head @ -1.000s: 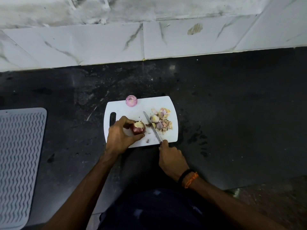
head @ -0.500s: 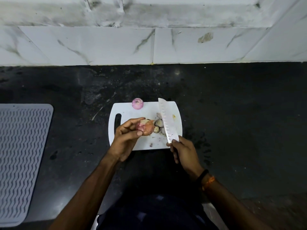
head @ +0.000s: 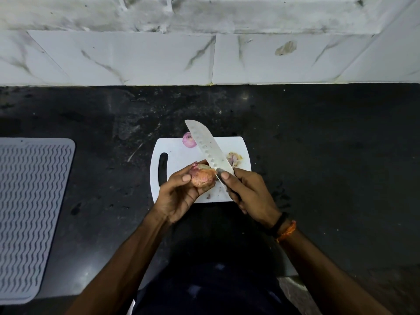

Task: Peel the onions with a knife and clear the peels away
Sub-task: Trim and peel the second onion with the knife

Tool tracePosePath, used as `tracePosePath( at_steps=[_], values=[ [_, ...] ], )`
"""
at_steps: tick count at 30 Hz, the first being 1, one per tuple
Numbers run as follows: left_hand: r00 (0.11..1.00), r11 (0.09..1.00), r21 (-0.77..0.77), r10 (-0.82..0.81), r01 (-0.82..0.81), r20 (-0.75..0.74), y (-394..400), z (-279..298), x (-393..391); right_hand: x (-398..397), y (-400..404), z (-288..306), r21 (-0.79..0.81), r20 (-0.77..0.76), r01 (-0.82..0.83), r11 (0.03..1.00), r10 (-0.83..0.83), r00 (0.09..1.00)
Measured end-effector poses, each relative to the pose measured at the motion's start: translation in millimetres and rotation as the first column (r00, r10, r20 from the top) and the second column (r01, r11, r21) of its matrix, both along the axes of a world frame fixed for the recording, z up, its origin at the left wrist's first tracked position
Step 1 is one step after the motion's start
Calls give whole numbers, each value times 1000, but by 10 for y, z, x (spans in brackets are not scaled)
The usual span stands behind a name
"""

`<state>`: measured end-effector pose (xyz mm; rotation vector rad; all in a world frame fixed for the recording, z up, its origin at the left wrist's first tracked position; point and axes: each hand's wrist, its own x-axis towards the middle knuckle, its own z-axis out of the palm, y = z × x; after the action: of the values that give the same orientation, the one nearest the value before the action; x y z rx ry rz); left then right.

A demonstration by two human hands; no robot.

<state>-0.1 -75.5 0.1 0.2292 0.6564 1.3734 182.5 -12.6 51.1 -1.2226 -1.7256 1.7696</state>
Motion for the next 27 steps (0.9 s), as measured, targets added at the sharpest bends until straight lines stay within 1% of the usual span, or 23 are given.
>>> tracePosePath(
  at_steps=[5, 9, 12, 14, 17, 19, 22, 24, 27],
  values=[
    [999, 1000, -11, -11, 10, -53, -1, 22, 18, -72, 33, -9, 225, 125, 0, 974, -29, 992],
    [993, 999, -45, 5, -11, -121, 22, 13, 15, -98, 75, -3, 407, 189, 19, 913, -105, 976],
    [985, 997, -53, 47, -56, -166, 48, 11, 31, -110, 107, -17, 496, 228, -32, 868, -94, 969],
    [983, 996, -43, 71, -79, -172, 62, 21, 57, -126, 94, -10, 491, 223, -61, 869, -58, 973],
    [986, 985, -78, 148, -154, -75, 83, -25, 65, -152, 62, 36, 438, 153, -51, 898, -19, 988],
    [984, 981, -88, 171, -174, -43, 88, -80, 55, -132, 72, 24, 411, 120, -8, 911, -46, 992],
    [985, 982, -87, 160, -165, -67, 87, -138, 56, -75, 135, -33, 353, 89, 72, 933, -110, 990],
    [986, 984, -83, 154, -160, -70, 96, -168, 63, -26, 162, -61, 347, 59, 90, 934, -118, 991],
    [985, 981, -87, 171, -173, -32, 122, -180, 85, 50, 163, -75, 310, 38, 106, 945, -123, 992]
  ],
)
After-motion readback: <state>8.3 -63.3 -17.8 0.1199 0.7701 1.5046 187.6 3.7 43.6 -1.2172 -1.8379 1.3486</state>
